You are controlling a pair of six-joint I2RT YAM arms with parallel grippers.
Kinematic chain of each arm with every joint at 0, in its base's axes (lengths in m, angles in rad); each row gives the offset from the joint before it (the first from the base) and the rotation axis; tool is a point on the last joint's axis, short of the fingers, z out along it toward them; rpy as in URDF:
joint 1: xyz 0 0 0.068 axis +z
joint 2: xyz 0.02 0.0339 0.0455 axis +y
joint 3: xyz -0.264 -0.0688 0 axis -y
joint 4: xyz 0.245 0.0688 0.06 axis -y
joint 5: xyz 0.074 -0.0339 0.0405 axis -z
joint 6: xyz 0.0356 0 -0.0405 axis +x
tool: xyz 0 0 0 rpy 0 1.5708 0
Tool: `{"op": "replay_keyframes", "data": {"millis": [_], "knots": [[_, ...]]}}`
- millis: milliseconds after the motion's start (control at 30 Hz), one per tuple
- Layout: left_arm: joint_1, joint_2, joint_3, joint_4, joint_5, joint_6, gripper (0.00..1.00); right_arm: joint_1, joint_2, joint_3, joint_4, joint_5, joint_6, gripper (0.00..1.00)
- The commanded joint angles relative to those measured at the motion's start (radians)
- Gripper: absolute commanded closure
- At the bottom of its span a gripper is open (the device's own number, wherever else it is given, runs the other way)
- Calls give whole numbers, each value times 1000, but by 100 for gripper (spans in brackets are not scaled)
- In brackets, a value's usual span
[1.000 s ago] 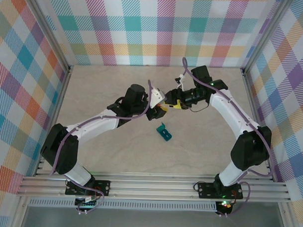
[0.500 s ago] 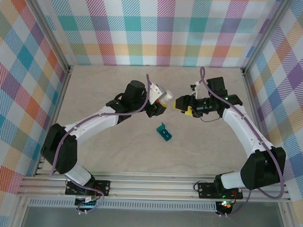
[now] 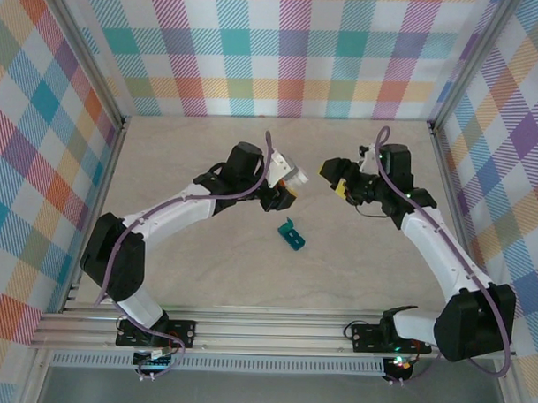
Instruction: Sort the pills into containers
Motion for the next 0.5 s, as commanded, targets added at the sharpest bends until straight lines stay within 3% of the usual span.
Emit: {"op": "replay_keyframes", "data": {"millis": [0,467], "knots": [[8,19,37,-6,41,0,100,-7,-3,-15,112,6,95,20],[8,49,70,-9,82,-28,100,28,96,8,170,-49,138,24]]}}
